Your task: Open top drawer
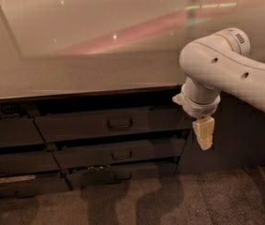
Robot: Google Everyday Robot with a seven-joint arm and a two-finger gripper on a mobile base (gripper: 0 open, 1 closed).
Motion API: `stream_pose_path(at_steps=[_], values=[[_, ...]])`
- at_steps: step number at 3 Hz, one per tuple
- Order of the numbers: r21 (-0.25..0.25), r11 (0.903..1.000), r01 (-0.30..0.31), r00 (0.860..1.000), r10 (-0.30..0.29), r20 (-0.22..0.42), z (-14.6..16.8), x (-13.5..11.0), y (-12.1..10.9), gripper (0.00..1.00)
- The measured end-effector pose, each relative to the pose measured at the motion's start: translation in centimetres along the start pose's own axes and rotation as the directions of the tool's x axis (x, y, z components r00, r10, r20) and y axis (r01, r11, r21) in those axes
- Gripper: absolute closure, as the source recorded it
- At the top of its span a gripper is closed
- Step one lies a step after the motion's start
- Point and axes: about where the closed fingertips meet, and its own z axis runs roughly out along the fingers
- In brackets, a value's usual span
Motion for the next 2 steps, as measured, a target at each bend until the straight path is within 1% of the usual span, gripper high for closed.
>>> stream_pose_path(at_steps=[1,2], values=[[-0.049,0.9933,0.104,0.994,-0.105,-0.010,1.7,-5.0,-0.7,0.00],[-0.097,0.9754,0.198,0.980,-0.200,-0.016,3.4,-9.7,-1.6,0.00]])
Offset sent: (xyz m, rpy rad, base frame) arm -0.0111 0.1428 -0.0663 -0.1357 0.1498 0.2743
